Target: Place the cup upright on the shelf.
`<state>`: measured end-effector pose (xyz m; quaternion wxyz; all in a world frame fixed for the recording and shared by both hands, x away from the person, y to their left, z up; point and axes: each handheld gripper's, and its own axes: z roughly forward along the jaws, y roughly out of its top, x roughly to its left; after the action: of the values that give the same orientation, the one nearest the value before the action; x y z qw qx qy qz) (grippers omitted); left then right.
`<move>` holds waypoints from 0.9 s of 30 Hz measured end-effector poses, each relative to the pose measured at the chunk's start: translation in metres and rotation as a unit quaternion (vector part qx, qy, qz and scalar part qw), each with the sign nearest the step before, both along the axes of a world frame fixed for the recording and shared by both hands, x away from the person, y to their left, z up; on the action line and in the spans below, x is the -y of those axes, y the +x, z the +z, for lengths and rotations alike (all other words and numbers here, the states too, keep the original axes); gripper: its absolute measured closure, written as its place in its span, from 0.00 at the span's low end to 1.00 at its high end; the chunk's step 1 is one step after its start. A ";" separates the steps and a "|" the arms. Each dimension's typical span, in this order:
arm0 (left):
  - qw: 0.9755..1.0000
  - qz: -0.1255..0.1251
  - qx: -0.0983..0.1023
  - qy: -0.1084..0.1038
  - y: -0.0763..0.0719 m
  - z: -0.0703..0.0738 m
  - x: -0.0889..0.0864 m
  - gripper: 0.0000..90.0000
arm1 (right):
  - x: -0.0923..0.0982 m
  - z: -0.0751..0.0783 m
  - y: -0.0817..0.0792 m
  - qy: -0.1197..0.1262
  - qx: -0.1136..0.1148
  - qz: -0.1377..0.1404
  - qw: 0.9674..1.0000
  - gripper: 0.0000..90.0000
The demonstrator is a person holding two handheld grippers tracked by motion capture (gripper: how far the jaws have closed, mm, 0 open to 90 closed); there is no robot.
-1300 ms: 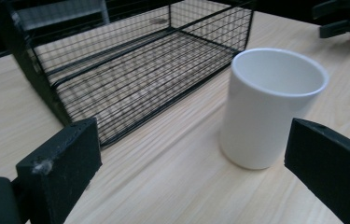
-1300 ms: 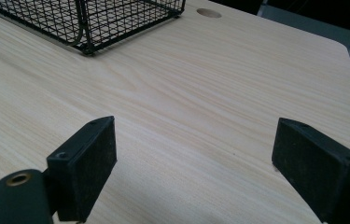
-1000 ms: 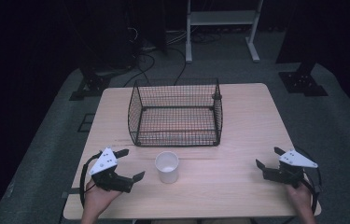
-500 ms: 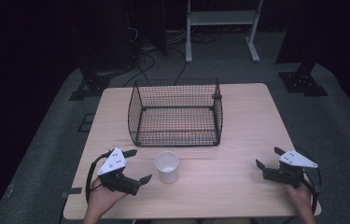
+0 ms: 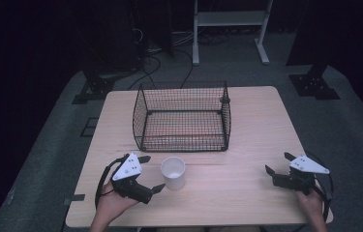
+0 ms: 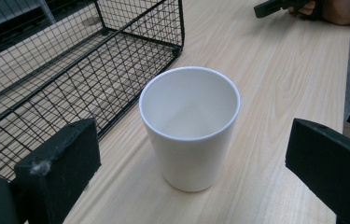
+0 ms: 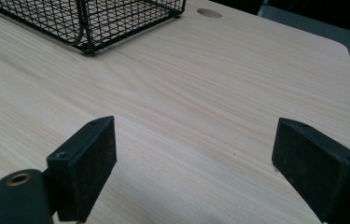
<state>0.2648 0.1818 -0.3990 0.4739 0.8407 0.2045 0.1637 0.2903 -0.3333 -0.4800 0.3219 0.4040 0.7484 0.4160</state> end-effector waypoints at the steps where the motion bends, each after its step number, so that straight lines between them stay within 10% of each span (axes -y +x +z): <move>1: 1.000 -0.001 -0.003 0.001 0.001 0.000 0.001 0.03 | 0.000 0.000 0.000 0.000 0.000 0.000 1.000 0.15; 27: 0.997 -0.019 -0.051 0.057 0.020 -0.012 0.027 0.03 | 0.000 0.000 0.000 0.000 0.001 0.001 1.000 0.15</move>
<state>0.2850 0.1543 -0.4114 0.4174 0.8771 0.2030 0.1234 0.2903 -0.3333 -0.4801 0.3221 0.4024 0.7488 0.4166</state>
